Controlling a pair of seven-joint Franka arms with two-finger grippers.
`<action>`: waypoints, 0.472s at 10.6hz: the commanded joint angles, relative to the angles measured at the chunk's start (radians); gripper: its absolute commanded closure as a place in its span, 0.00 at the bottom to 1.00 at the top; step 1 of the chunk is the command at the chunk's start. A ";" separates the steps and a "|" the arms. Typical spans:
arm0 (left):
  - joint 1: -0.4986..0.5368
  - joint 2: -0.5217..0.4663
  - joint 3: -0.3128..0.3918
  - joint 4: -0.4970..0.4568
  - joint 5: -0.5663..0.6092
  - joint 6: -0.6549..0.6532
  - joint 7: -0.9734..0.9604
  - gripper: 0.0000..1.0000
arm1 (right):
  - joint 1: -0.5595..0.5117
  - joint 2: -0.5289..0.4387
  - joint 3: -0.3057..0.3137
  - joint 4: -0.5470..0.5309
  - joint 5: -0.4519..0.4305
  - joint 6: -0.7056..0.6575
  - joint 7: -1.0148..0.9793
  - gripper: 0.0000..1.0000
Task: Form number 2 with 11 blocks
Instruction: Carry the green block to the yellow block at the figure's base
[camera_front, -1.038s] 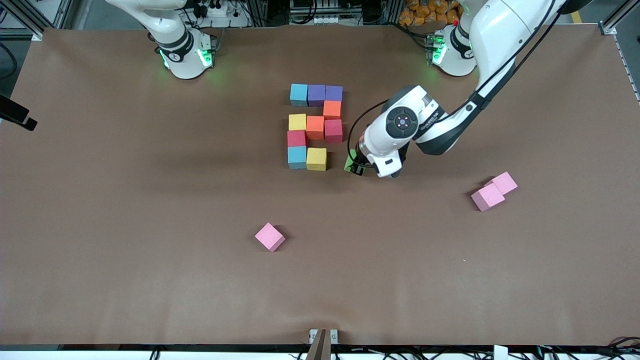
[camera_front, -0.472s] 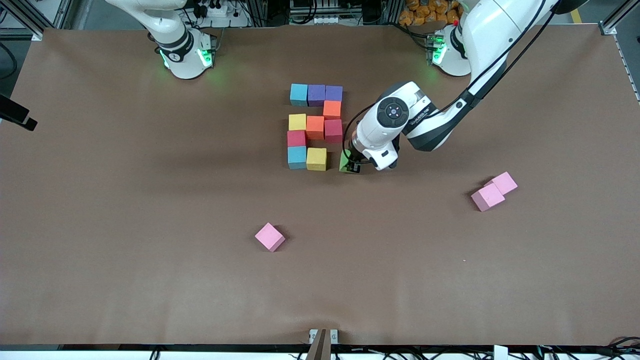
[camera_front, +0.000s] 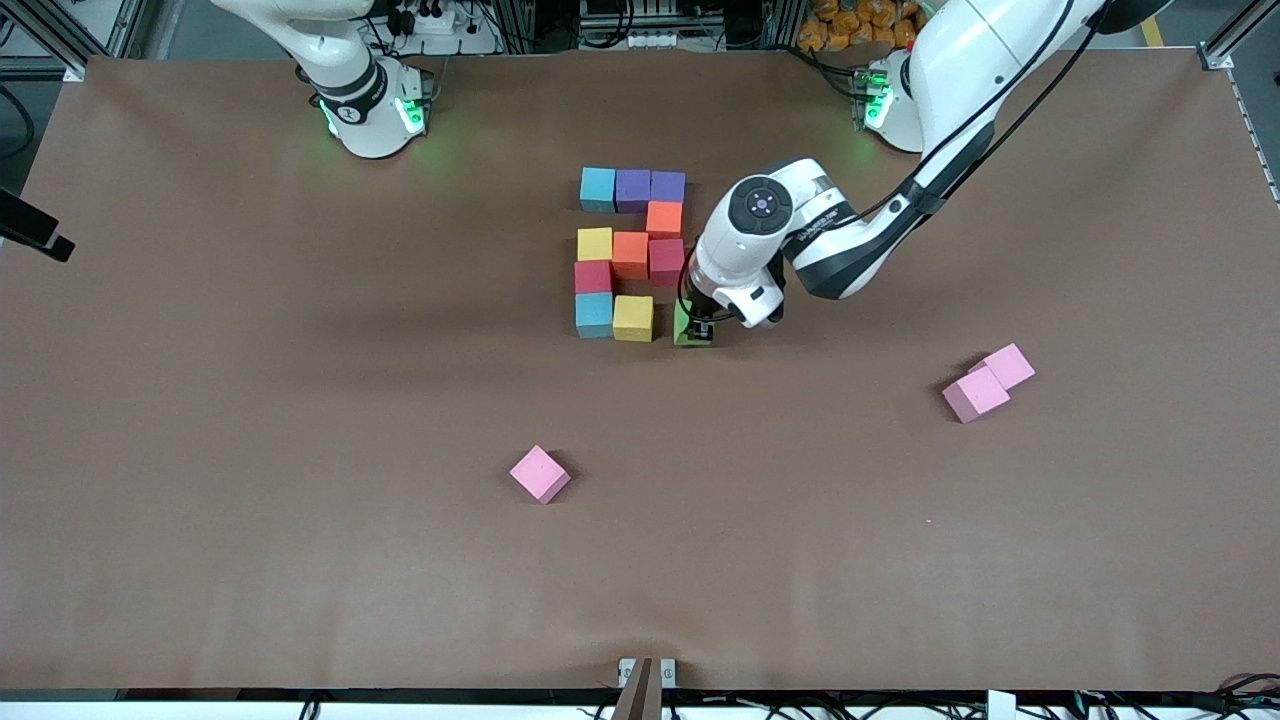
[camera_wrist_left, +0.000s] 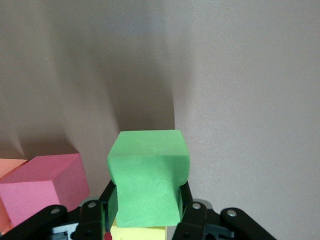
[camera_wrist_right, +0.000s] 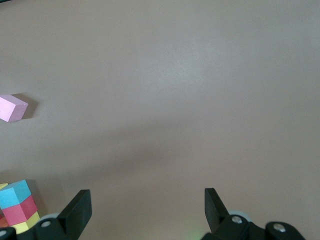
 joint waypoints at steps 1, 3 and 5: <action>-0.017 0.030 0.004 0.009 0.071 0.033 -0.081 0.61 | -0.018 0.002 0.015 0.008 -0.012 -0.011 0.001 0.00; -0.051 0.038 0.032 0.013 0.093 0.033 -0.101 0.61 | -0.018 0.002 0.015 0.008 -0.012 -0.011 0.001 0.00; -0.063 0.038 0.041 0.017 0.094 0.033 -0.101 0.61 | -0.018 0.002 0.015 0.006 -0.012 -0.011 0.001 0.00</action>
